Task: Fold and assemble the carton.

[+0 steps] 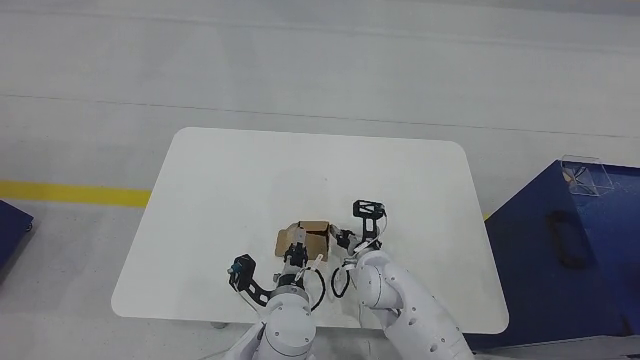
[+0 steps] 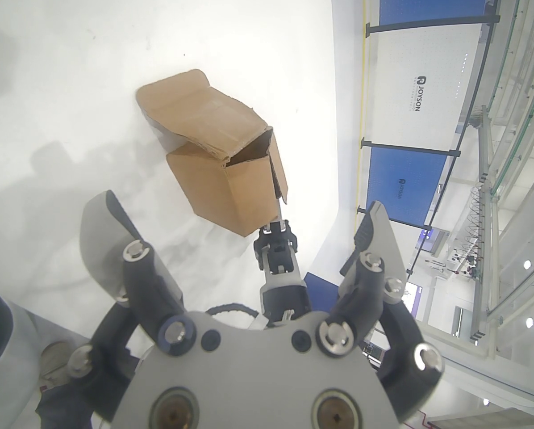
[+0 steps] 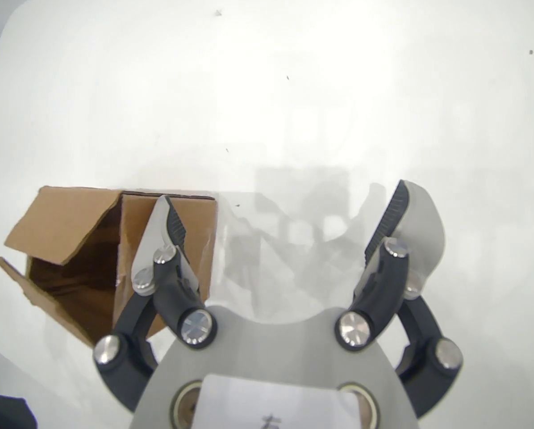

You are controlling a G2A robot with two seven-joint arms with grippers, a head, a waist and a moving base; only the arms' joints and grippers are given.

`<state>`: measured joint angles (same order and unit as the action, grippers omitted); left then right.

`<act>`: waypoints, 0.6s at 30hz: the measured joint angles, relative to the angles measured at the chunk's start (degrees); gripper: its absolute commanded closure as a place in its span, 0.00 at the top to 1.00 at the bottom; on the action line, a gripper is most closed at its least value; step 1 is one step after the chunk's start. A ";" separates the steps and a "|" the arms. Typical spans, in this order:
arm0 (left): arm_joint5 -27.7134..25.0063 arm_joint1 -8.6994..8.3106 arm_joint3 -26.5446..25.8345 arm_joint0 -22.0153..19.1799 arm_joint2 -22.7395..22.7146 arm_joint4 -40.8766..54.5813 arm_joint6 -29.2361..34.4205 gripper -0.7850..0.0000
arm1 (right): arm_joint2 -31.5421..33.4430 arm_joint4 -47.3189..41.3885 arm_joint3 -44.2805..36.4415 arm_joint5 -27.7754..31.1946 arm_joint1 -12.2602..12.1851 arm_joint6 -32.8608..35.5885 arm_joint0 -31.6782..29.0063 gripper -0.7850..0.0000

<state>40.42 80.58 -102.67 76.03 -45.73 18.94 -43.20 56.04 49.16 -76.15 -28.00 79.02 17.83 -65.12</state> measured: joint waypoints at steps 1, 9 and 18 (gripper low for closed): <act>0.00 0.00 0.00 0.00 0.00 0.00 0.00 1.00 | 0.58 -0.81 0.36 -0.28 0.12 -0.90 0.26 1.00; 0.00 0.00 0.00 0.00 0.00 0.00 0.00 1.00 | 5.39 -7.74 0.96 -1.77 0.36 -2.36 0.09 1.00; -24.75 0.27 4.25 3.76 -4.25 -3.09 0.37 1.00 | 8.37 -8.57 -7.42 1.94 0.60 -18.99 -6.54 1.00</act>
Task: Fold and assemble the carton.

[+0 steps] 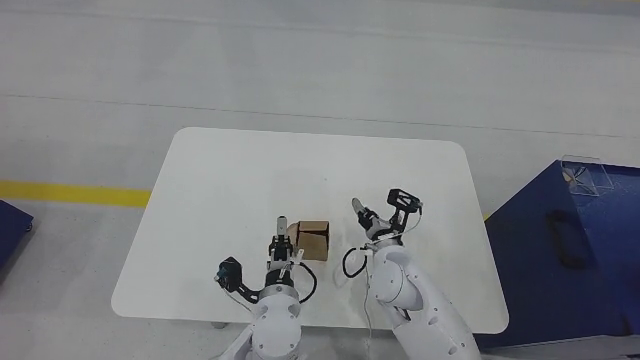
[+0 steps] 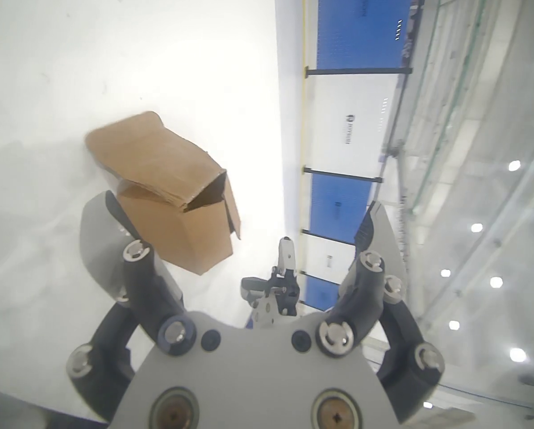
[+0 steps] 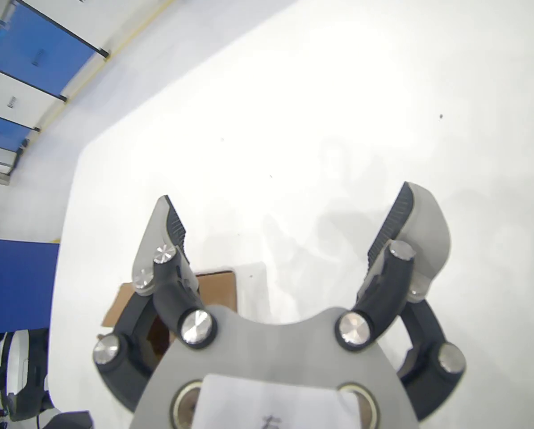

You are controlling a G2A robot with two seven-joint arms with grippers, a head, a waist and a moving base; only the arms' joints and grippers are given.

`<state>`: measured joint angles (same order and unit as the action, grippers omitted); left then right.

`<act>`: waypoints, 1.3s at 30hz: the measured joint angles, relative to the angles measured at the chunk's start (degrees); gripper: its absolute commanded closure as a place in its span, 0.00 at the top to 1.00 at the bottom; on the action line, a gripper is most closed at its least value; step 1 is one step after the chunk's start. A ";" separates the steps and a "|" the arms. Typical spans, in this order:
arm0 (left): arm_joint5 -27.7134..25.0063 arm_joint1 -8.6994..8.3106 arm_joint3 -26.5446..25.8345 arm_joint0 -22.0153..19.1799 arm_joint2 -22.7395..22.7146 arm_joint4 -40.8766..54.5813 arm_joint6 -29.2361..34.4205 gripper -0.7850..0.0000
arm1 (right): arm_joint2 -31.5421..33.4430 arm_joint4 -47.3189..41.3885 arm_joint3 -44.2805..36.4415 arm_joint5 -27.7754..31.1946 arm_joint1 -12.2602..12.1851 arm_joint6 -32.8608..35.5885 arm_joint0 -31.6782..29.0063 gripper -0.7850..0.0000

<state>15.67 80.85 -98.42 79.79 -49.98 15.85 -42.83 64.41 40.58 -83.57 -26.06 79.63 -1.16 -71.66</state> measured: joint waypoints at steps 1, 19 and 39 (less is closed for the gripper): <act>-2.61 0.04 0.74 0.36 -0.23 -0.20 0.64 1.00 | 0.32 -0.38 -0.68 0.70 0.04 -1.67 -0.80 1.00; -17.70 2.23 8.45 0.76 -4.17 14.90 5.43 1.00 | -7.16 14.22 -0.39 3.31 0.87 -7.40 -1.96 1.00; -33.12 6.37 26.16 -7.12 -3.51 15.19 5.14 1.00 | -13.52 22.08 9.24 0.23 3.78 -3.84 2.34 1.00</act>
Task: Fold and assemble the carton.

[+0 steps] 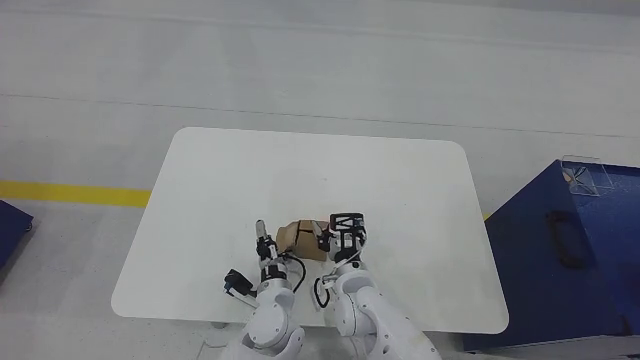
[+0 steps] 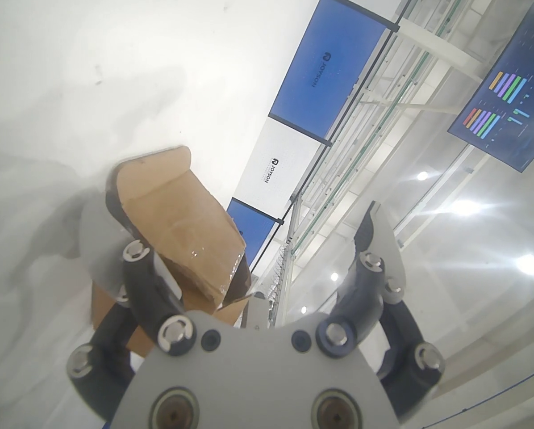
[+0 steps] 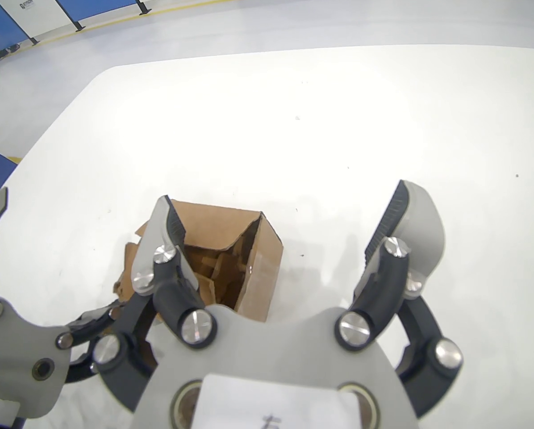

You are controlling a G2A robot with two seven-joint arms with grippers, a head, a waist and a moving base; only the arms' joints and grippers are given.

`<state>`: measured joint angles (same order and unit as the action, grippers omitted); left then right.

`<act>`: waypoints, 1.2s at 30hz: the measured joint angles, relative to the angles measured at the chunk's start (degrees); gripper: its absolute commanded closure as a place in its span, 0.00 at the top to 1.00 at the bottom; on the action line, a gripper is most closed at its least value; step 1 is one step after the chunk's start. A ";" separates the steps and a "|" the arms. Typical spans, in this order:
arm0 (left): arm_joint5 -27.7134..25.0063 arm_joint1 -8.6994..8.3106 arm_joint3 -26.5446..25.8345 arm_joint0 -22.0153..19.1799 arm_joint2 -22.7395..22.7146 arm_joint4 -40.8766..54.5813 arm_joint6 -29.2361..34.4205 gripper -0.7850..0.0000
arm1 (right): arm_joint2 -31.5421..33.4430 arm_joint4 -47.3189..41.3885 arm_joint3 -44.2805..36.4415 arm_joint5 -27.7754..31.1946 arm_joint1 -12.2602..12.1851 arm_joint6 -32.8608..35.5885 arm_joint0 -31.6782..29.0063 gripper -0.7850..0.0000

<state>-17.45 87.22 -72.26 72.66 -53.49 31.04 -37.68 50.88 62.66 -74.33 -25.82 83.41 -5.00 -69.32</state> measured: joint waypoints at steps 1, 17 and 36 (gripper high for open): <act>-0.20 0.13 0.28 -0.13 -0.02 0.00 0.25 1.00 | 0.00 0.10 0.17 -0.03 0.08 0.07 0.05 1.00; -9.22 0.61 -3.49 3.80 -4.01 -3.73 7.21 1.00 | -0.03 1.82 3.13 -0.27 1.44 0.99 0.14 1.00; 1.99 1.41 -8.70 7.22 -5.11 -9.07 7.48 1.00 | 5.27 7.96 -0.35 1.27 0.57 4.67 -2.55 1.00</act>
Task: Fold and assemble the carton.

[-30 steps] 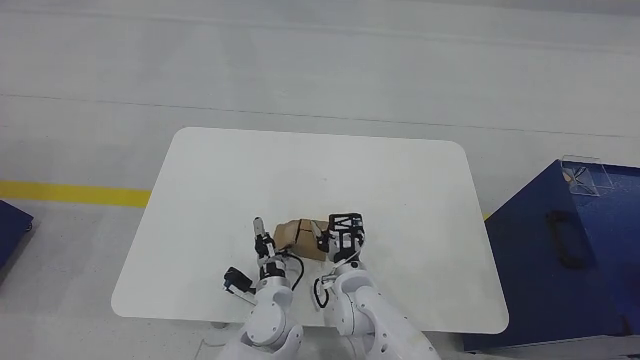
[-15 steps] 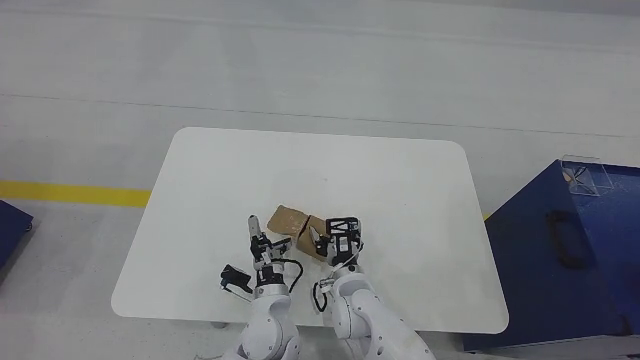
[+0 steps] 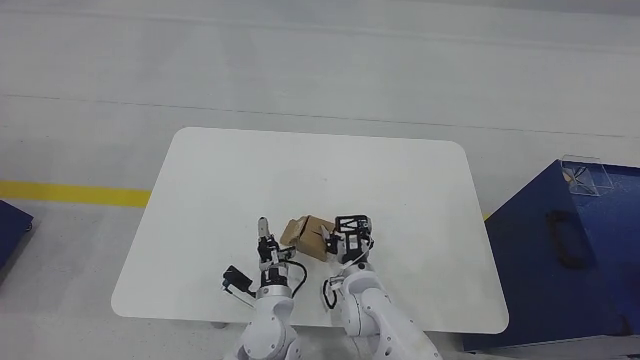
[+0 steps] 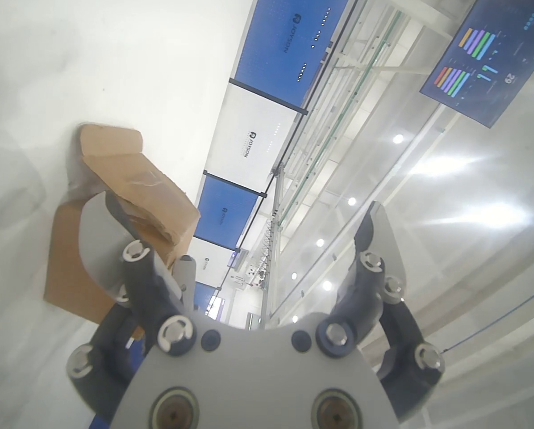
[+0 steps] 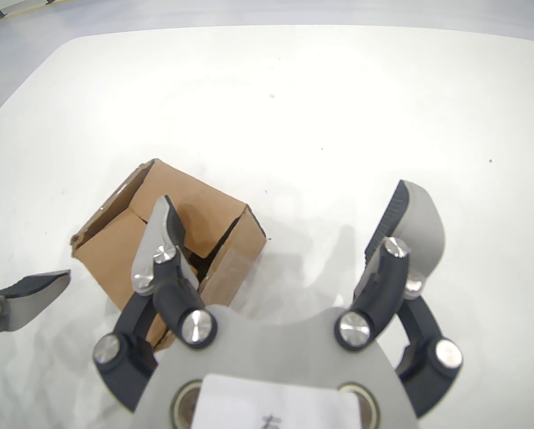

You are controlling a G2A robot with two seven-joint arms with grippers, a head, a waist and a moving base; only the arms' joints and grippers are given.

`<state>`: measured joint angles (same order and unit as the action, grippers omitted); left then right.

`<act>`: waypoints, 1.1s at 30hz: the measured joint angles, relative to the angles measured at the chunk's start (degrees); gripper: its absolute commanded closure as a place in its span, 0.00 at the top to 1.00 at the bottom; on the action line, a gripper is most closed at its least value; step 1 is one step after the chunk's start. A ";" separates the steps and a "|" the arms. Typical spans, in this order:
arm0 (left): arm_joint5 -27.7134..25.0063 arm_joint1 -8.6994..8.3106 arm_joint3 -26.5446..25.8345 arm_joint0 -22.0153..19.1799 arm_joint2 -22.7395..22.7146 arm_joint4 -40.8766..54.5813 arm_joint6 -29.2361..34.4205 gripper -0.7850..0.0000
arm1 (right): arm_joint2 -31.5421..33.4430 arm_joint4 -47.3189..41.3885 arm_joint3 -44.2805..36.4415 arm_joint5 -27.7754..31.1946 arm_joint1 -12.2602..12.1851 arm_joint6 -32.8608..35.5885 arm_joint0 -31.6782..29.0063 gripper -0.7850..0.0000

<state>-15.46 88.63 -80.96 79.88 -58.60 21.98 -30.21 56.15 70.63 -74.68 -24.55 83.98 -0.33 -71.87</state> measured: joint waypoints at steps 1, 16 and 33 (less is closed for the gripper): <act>0.55 0.04 -0.28 0.21 0.00 -0.16 -0.14 1.00 | 0.50 0.61 -0.46 0.12 -0.15 0.25 -0.25 1.00; 5.58 1.77 4.64 -4.11 -0.94 2.87 -3.01 1.00 | 6.65 -3.64 -8.30 4.14 -0.76 0.14 -4.03 1.00; -3.63 4.53 16.87 -10.75 -0.74 3.83 -4.58 1.00 | -1.14 2.38 1.93 2.42 1.50 0.92 0.22 1.00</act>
<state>-19.09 93.16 -64.09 69.13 -59.34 25.80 -34.79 55.01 73.01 -72.75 -22.13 85.48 0.59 -71.65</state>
